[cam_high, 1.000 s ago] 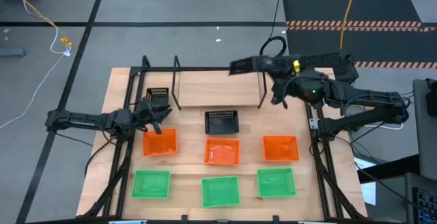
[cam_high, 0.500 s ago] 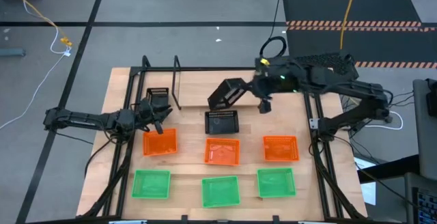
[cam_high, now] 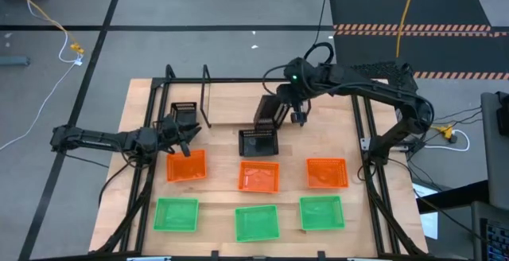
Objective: Stack baskets on shelf by color
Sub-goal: Put the top right black bin on the shelf
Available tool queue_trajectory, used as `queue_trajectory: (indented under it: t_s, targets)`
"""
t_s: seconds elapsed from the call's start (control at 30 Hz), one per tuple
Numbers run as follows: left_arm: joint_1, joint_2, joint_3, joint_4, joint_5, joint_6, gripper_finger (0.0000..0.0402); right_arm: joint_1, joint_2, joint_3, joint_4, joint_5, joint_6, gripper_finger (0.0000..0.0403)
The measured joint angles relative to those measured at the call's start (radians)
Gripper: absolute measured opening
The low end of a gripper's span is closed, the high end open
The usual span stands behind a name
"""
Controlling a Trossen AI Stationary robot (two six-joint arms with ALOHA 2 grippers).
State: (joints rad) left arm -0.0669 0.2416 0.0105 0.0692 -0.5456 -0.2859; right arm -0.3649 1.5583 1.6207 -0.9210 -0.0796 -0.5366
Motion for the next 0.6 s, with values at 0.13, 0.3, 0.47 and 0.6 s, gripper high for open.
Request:
queue_trajectory:
  t_s: [0.13, 0.3, 0.47, 0.6]
  targets:
    - [0.000, 0.020, 0.000, -0.001, 0.002, 0.003, 0.0097, -0.045, 0.016, 0.000, -0.059, -0.046, 0.001, 0.0000]
    - [0.000, 0.042, 0.000, 0.002, 0.003, -0.006, 0.0097, -0.106, 0.024, 0.000, -0.116, -0.001, -0.019, 0.0000]
    - [0.000, 0.049, 0.000, 0.006, 0.003, -0.007, 0.0097, -0.166, 0.031, 0.000, -0.126, -0.005, -0.034, 0.0000]
    - [0.000, 0.049, 0.000, 0.008, 0.003, -0.007, 0.0097, -0.198, 0.062, 0.000, -0.125, -0.057, -0.052, 0.0000]
